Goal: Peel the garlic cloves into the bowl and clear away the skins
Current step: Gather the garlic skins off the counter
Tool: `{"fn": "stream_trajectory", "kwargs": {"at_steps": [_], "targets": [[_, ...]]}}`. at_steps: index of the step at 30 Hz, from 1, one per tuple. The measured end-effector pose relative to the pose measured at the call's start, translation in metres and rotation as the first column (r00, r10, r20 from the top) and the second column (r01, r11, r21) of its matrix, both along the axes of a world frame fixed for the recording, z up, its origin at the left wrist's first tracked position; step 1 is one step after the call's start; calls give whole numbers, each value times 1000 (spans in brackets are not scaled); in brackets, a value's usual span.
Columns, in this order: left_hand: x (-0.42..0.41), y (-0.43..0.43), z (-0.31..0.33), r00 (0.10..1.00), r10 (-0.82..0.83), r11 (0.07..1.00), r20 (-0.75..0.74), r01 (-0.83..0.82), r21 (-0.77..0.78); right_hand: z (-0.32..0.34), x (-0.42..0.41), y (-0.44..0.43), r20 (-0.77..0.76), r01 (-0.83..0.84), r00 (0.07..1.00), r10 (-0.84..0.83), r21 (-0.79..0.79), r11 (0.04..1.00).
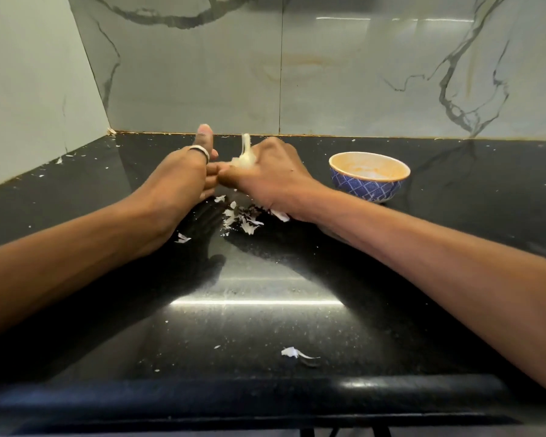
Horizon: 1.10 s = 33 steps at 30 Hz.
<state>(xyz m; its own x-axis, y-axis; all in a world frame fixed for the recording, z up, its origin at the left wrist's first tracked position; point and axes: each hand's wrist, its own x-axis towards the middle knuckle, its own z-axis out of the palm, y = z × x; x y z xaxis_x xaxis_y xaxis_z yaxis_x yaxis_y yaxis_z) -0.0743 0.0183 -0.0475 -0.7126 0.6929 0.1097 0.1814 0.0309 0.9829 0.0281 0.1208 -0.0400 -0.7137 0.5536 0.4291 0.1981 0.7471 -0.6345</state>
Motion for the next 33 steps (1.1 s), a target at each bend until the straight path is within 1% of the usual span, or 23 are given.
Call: {"fn": "stream_trajectory", "kwargs": {"at_steps": [2,3,4,5,7,9,10,12,14,18,20,22,24,27,29,33], "targets": [[3,-7,4,1000,11,1000,-29,-12,-9,1,1,4,-39,13,999,-19,-141,990],[6,-13,5,994,-4,999,-107,-1,-49,2,2,6,-62,3,998,-16,-209,978],[9,-21,5,972,-24,992,-232,-6,-129,3,3,7,-87,-10,996,-14,-266,964],[16,-31,9,931,-62,973,-359,-24,-231,6,5,8,-114,-25,993,-12,-317,948],[31,-51,10,837,-151,910,-526,-90,-405,13,8,11,-162,-50,987,-15,-388,920],[46,-69,7,750,-267,841,-605,-125,-526,22,13,11,-175,-55,984,-22,-422,905],[53,-75,7,722,-316,810,-615,-133,-572,26,15,10,-179,-61,984,-18,-430,901],[57,-77,4,712,-372,773,-596,-117,-623,31,18,11,-215,-96,977,-2,-445,890],[57,-70,2,709,-390,764,-588,-107,-636,36,19,11,-252,-114,968,-9,-468,876],[54,-31,-3,676,-426,811,-601,-9,-585,40,20,11,-316,-132,948,-37,-496,858],[49,-8,-4,641,-441,829,-628,23,-559,38,20,10,-317,-131,948,-38,-496,858],[43,10,-6,587,-444,851,-677,39,-524,39,20,8,-314,-132,949,-35,-497,858],[36,19,-6,543,-422,884,-726,68,-463,42,18,7,-324,-145,946,-28,-498,855],[27,27,-7,504,-392,914,-770,119,-388,43,16,10,-326,-160,945,-16,-506,848],[25,29,-8,481,-359,930,-800,108,-352,39,15,14,-319,-154,947,-20,-509,847],[22,30,-10,412,-269,956,-871,6,-293,33,16,18,-273,-110,961,-43,-520,847]]}}
